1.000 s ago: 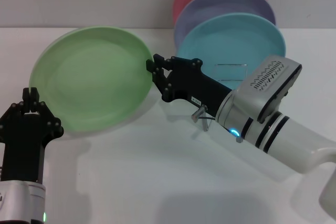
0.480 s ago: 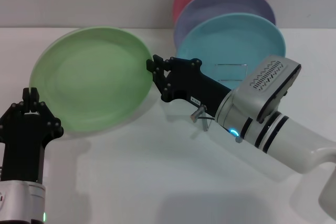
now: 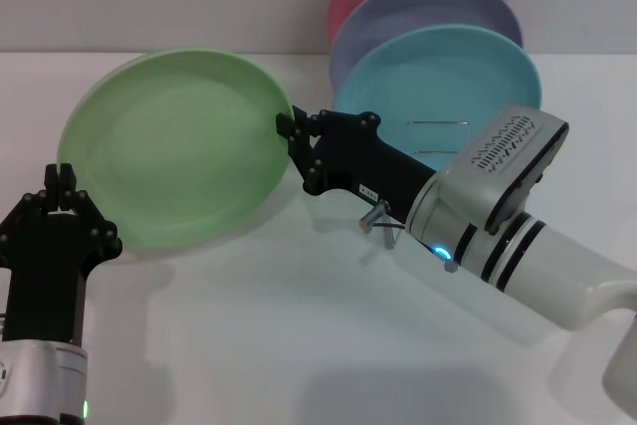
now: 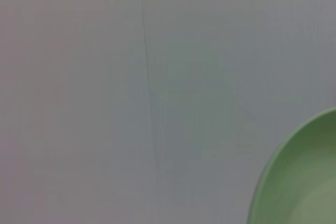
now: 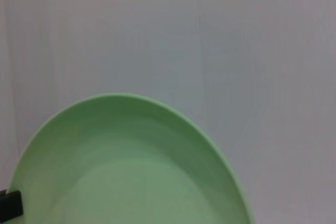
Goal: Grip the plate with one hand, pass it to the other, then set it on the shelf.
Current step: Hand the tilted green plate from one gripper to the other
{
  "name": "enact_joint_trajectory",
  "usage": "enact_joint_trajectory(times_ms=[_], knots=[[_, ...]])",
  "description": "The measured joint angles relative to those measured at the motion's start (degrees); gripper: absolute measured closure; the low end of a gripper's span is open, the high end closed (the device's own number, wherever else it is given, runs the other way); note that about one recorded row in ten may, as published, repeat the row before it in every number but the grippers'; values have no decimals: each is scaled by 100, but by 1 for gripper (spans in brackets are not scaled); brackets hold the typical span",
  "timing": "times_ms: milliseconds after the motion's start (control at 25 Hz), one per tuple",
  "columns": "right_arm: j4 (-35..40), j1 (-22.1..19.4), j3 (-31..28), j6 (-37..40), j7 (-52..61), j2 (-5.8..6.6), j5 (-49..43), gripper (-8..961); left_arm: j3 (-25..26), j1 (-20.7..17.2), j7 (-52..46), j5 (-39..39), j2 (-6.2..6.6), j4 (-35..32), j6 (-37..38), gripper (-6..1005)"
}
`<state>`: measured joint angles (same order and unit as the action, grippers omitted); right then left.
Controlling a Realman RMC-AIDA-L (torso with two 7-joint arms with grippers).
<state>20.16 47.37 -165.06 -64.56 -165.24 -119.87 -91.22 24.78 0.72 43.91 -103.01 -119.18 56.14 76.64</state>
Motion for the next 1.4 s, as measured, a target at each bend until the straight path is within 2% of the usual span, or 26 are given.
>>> enact_joint_trajectory(times_ms=[1400], knots=[[-4, 0, 0, 33, 0, -2, 98, 930, -53, 24, -56, -2, 18, -5, -39, 967]])
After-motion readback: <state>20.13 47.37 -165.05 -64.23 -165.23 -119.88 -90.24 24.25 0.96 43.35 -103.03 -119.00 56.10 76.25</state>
